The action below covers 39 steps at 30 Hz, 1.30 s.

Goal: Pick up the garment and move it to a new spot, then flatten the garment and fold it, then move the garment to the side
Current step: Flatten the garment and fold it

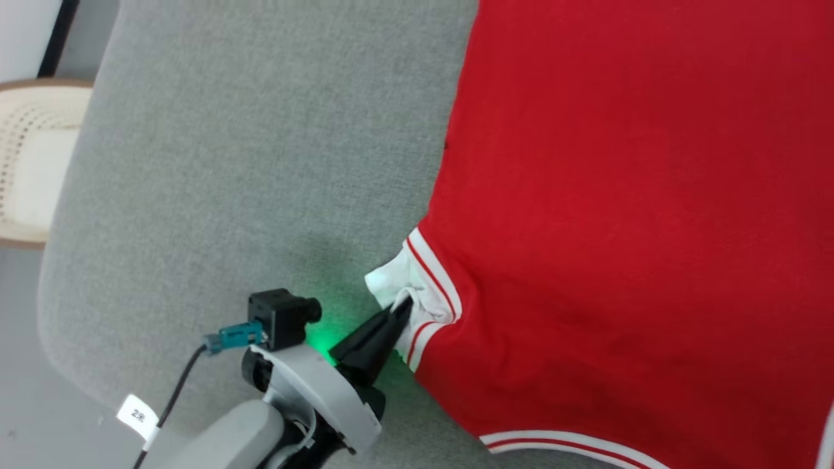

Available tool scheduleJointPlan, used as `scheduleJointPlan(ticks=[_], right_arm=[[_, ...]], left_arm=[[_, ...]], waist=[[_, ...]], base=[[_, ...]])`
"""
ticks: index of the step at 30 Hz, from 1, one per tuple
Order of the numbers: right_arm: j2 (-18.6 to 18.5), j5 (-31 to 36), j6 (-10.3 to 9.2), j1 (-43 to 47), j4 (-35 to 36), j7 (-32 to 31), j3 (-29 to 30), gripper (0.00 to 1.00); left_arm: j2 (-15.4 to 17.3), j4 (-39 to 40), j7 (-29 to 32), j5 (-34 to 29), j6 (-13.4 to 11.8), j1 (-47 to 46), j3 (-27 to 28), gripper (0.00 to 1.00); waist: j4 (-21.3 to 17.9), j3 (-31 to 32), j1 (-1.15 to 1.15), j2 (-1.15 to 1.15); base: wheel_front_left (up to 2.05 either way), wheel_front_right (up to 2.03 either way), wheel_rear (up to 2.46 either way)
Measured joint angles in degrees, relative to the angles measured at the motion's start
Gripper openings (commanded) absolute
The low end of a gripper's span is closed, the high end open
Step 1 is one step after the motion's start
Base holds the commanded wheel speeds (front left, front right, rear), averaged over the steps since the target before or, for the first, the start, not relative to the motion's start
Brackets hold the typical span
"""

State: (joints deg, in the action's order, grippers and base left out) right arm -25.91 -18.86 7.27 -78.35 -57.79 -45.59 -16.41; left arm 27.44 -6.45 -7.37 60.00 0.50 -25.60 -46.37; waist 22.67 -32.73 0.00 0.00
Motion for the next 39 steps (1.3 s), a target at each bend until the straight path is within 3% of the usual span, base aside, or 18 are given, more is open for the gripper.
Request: scheduleJointPlan(ticks=[6, 13, 18, 24, 29, 37, 38, 39], right_arm=[[-1.0, -7.9, 0.01, 8.3, 7.2, -0.2, -8.5, 0.0], [-7.6, -20.0, 0.25, 21.4, 20.5, -2.0, -16.6, 0.0], [-13.6, -27.4, 0.25, 32.6, 30.6, -2.4, -17.9, 0.0], [-19.7, -31.9, 0.25, 48.6, 42.4, -1.9, -16.1, 0.0], [-19.9, -32.5, 0.25, 60.4, 49.4, -1.7, -12.8, 0.0], [-14.7, -27.6, 0.24, 70.8, 54.2, -1.7, -8.0, 0.0], [-14.1, -26.5, 0.24, 71.2, 54.5, -1.3, -7.4, 0.07], [-13.5, -26.0, 0.24, 71.7, 54.7, -0.8, -6.5, 0.63]], left_arm=[[0.7, -2.0, 0.1, 1.0, -1.5, -0.2, 1.3, 0.0], [2.2, -3.1, 0.8, 2.1, -2.7, 1.7, 1.8, 0.0], [3.6, -3.3, 0.8, 2.6, -3.8, 3.5, 2.1, 0.0], [4.5, -2.8, 0.2, 3.1, -5.2, 5.9, 2.4, 0.0], [4.8, -1.8, -0.9, 3.5, -6.1, 7.7, 2.8, 0.0], [5.6, -0.7, -0.9, 3.1, -7.3, 8.3, 2.6, 0.0], [5.8, -0.6, -0.7, 3.0, -7.3, 8.4, 2.5, 0.0], [5.8, -0.5, -0.7, 3.0, -7.5, 8.4, 2.5, 0.0]], waist=[[-2.8, 4.0, 0.0, 0.0], [-7.1, 9.4, 0.0, 0.0], [-10.6, 12.9, 0.0, 0.0], [-14.3, 16.8, 0.0, 0.0], [-17.5, 18.7, 0.0, 0.0], [-20.4, 20.1, 0.0, 0.0], [-20.6, 20.2, 0.0, 0.0], [-20.7, 20.3, 0.0, 0.0]], base=[[0.0, 0.0, 0.0], [0.0, 0.0, 0.0], [0.0, 0.0, 0.0], [0.0, 0.0, 0.0], [0.0, 0.0, 0.0], [0.0, 0.0, 0.0], [0.0, 0.0, 0.0], [0.0, 0.0, 0.0]])
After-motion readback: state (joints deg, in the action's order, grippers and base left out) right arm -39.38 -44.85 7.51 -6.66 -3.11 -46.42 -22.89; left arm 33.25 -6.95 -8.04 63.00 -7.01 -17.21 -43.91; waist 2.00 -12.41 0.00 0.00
